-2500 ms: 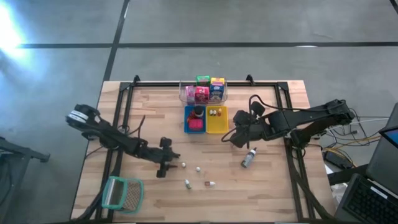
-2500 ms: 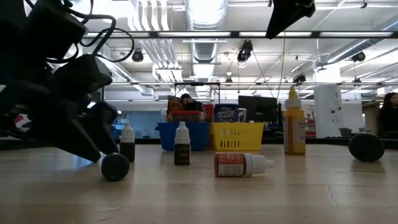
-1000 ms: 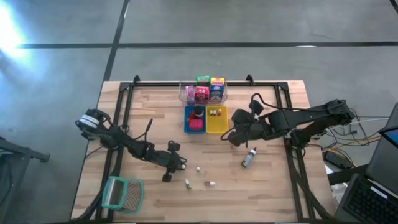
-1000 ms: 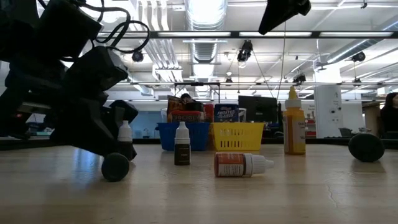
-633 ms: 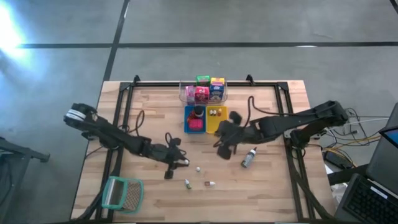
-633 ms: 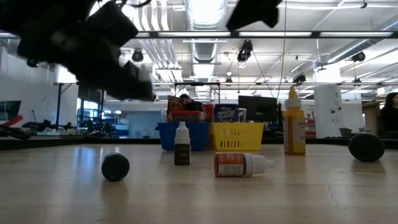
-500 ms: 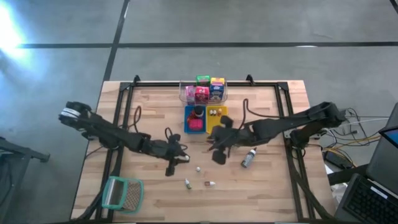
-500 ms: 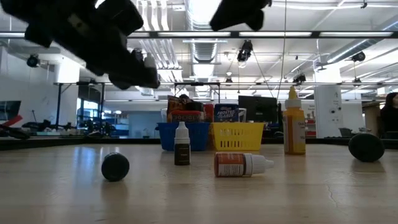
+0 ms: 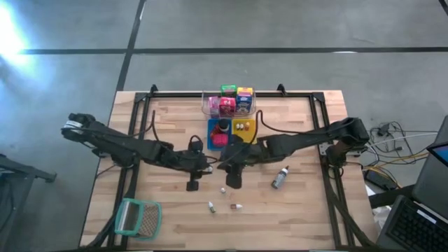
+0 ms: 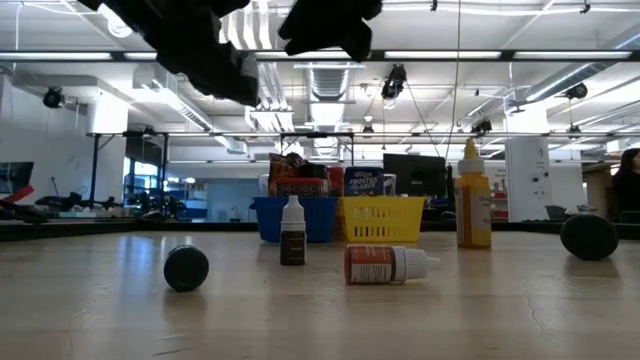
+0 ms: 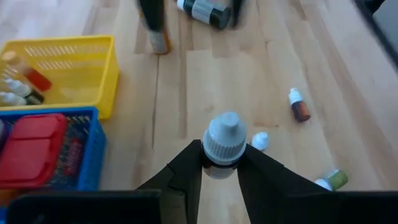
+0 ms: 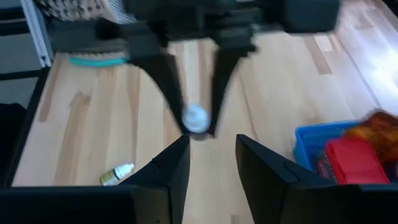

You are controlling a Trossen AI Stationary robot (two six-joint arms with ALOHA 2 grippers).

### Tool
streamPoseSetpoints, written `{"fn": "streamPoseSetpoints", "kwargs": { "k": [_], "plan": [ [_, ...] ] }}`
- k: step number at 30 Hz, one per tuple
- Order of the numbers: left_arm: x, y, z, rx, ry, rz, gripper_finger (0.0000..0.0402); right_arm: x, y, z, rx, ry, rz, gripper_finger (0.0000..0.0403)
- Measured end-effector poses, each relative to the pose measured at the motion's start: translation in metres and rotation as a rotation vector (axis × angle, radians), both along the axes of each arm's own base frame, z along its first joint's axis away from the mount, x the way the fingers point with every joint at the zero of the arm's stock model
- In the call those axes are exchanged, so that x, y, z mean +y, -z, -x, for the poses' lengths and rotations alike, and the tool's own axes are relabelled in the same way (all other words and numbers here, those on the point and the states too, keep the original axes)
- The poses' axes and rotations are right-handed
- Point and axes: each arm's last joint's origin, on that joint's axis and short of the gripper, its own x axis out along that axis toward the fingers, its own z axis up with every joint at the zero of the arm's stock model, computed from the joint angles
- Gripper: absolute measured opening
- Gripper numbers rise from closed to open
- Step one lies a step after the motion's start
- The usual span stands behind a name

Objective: Pick & Place Kitchen Items
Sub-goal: Put the small red food coloring bottle into the yellow bin

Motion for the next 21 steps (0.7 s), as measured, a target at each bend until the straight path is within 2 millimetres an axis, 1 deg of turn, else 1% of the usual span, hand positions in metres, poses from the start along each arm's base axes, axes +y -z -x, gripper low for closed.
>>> {"fn": "streamPoseSetpoints", "kwargs": {
  "k": [5,11,21],
  "plan": [
    [0.007,-0.001,-0.001,0.001,-0.040,-0.015,0.0096,0.002,-0.001,-0.010,-0.014,-0.022,0.012,0.0140],
    [0.010,-0.008,-0.004,-0.034,-0.059,-0.028,0.0096,0.003,0.001,-0.013,-0.004,-0.029,0.017,0.0145],
    [0.010,-0.019,-0.008,-0.078,-0.029,-0.070,0.0096,0.000,-0.002,-0.016,-0.039,-0.015,0.020,0.0115]
  ]
}}
